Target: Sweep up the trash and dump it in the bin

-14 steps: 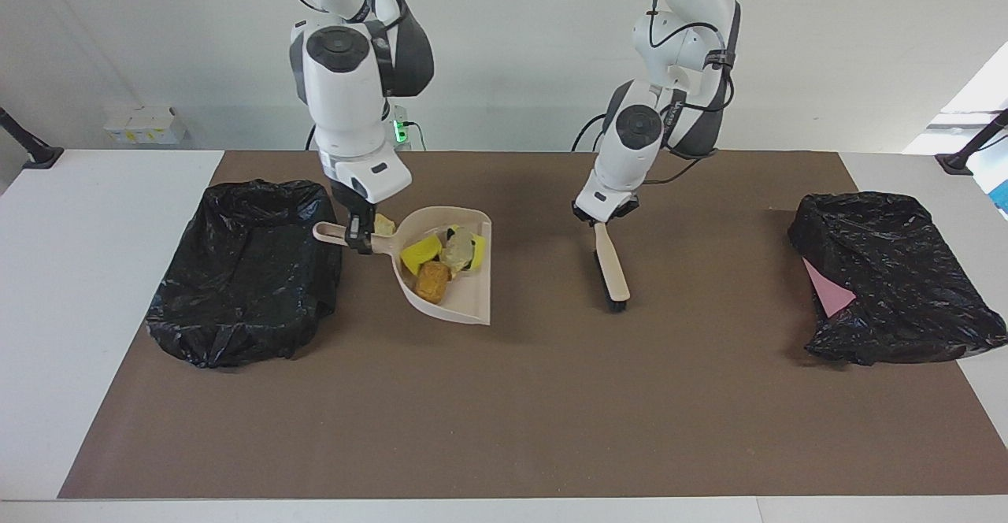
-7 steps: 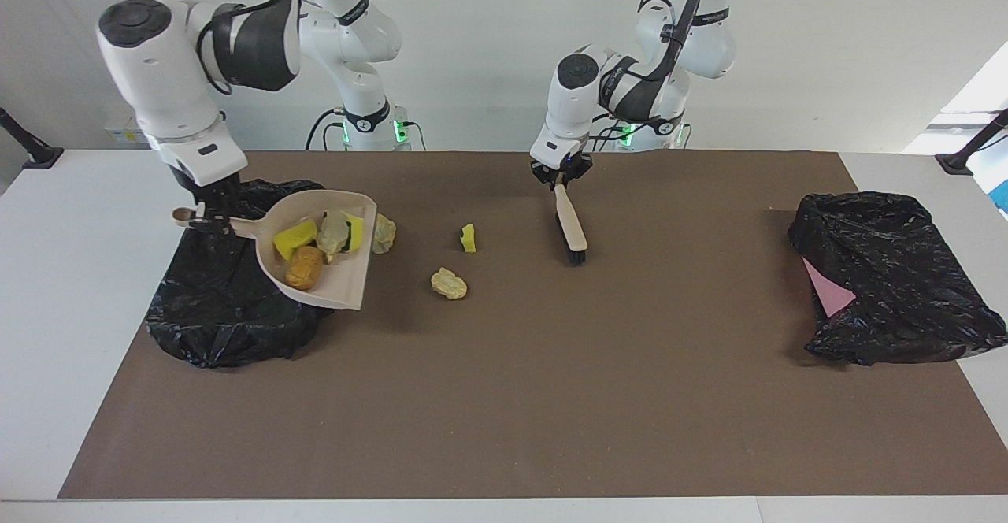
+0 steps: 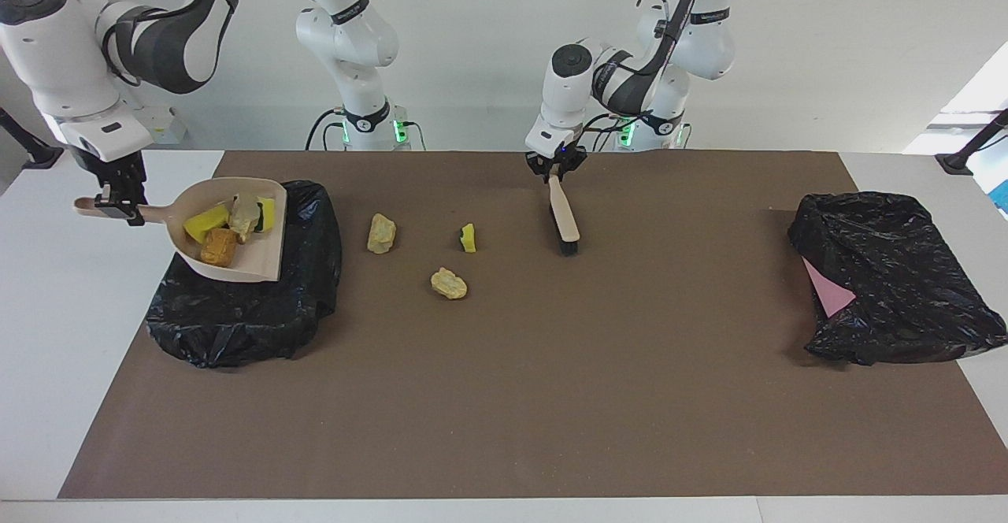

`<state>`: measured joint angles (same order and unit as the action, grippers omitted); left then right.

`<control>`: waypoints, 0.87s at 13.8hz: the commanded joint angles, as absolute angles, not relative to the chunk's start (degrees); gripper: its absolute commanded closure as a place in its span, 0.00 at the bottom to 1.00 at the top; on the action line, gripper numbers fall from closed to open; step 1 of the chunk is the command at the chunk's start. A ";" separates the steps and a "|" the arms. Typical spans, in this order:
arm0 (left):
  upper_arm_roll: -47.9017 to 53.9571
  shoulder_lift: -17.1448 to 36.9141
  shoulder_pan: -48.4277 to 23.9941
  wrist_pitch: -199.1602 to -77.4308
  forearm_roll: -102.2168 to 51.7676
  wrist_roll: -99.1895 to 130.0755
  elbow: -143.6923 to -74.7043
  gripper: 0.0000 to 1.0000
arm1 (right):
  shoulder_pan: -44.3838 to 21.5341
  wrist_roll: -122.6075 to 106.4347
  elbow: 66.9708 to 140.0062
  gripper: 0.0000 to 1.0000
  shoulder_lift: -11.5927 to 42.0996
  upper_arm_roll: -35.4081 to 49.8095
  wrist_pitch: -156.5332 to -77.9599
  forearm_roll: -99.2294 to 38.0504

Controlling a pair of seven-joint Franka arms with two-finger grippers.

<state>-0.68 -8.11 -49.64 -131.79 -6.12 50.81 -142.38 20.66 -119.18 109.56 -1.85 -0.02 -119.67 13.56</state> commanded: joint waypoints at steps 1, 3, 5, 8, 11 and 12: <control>-0.97 -5.72 -44.49 -130.35 -6.33 47.22 -137.04 0.00 | 19.87 -120.15 116.61 1.00 -6.32 0.62 -125.58 19.76; -0.97 -4.49 -40.19 -126.84 -6.24 41.77 -133.09 0.00 | 18.20 -119.62 121.09 1.00 -8.60 0.70 -129.88 24.75; -0.97 -3.52 -35.53 -125.51 -6.24 36.50 -130.44 0.00 | 18.11 -119.53 125.75 1.00 -11.59 0.70 -133.75 28.63; -0.97 -0.89 -29.37 -125.25 -5.89 30.61 -125.97 0.00 | 17.75 -119.53 130.51 1.00 -14.85 0.70 -137.37 34.17; -0.97 2.63 -24.45 -120.60 -5.80 26.64 -117.54 0.00 | 17.93 -117.35 129.91 1.00 -14.68 0.62 -137.46 39.45; -0.97 3.51 -23.48 -118.76 -5.80 26.28 -114.64 0.00 | 17.93 -116.81 129.64 1.00 -14.76 0.62 -137.20 41.38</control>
